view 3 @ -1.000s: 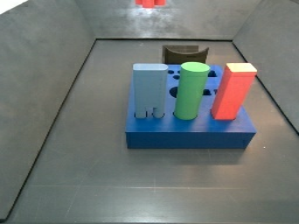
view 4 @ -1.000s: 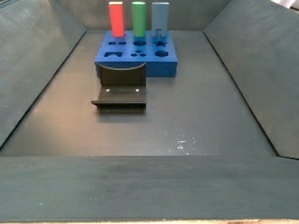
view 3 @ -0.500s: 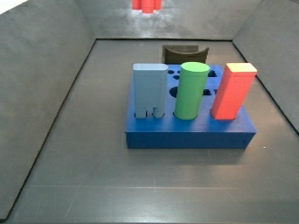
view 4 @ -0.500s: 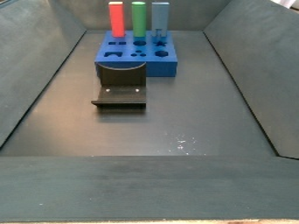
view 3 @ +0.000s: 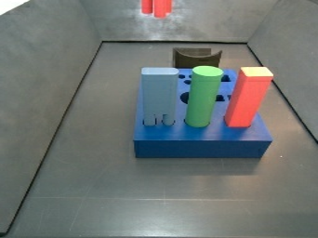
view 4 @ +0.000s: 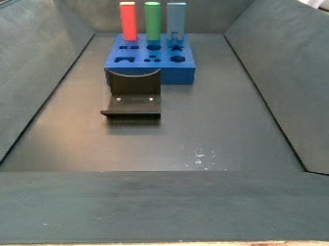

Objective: Pick up the 3 prong object. Move up. Move to above the board. Insert the 3 prong object.
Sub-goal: Insert the 3 prong object.

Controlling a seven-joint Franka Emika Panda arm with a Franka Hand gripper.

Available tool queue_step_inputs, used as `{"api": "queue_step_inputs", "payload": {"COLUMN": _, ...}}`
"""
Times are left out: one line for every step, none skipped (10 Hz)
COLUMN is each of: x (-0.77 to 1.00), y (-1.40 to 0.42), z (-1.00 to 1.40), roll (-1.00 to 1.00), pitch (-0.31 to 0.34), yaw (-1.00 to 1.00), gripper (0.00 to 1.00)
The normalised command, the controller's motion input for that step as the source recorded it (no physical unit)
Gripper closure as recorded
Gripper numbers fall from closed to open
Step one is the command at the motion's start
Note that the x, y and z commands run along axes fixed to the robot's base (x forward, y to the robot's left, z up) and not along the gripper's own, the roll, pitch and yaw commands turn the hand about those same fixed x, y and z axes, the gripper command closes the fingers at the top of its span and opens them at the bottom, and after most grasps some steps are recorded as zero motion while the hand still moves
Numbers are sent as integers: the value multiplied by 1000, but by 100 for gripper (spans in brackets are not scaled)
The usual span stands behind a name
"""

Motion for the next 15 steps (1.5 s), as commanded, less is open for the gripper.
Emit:
{"api": "queue_step_inputs", "payload": {"x": 134, "y": 0, "z": -257, "roll": 297, "pitch": 0, "yaw": 363, "gripper": 100}}
{"api": "queue_step_inputs", "payload": {"x": 154, "y": 14, "z": -217, "roll": 284, "pitch": 0, "yaw": 351, "gripper": 100}}
{"api": "queue_step_inputs", "payload": {"x": 154, "y": 89, "z": -137, "roll": 239, "pitch": 0, "yaw": 303, "gripper": 100}}
{"api": "queue_step_inputs", "payload": {"x": 266, "y": 140, "z": -223, "roll": 197, "pitch": 34, "yaw": 120, "gripper": 100}}
{"api": "queue_step_inputs", "payload": {"x": 363, "y": 191, "z": -237, "roll": 214, "pitch": 90, "yaw": 43, "gripper": 100}}
{"api": "queue_step_inputs", "payload": {"x": 371, "y": 203, "z": -209, "roll": 176, "pitch": 111, "yaw": 29, "gripper": 100}}
{"api": "queue_step_inputs", "payload": {"x": 360, "y": 194, "z": -257, "roll": 126, "pitch": 127, "yaw": 0, "gripper": 100}}
{"api": "queue_step_inputs", "payload": {"x": 337, "y": 214, "z": -269, "roll": 111, "pitch": 130, "yaw": 0, "gripper": 100}}
{"api": "queue_step_inputs", "payload": {"x": 366, "y": 223, "z": -266, "roll": 60, "pitch": 147, "yaw": 0, "gripper": 100}}
{"api": "queue_step_inputs", "payload": {"x": 389, "y": 266, "z": -191, "roll": 19, "pitch": 157, "yaw": -51, "gripper": 100}}
{"api": "queue_step_inputs", "payload": {"x": 394, "y": 263, "z": -177, "roll": 0, "pitch": 163, "yaw": -80, "gripper": 100}}
{"api": "queue_step_inputs", "payload": {"x": 351, "y": 274, "z": -163, "roll": 0, "pitch": 163, "yaw": -117, "gripper": 100}}
{"api": "queue_step_inputs", "payload": {"x": 349, "y": 226, "z": -249, "roll": 0, "pitch": 174, "yaw": -140, "gripper": 100}}
{"api": "queue_step_inputs", "payload": {"x": 411, "y": 246, "z": -203, "roll": 0, "pitch": 190, "yaw": -177, "gripper": 100}}
{"api": "queue_step_inputs", "payload": {"x": 369, "y": 223, "z": -180, "roll": -16, "pitch": 169, "yaw": -180, "gripper": 100}}
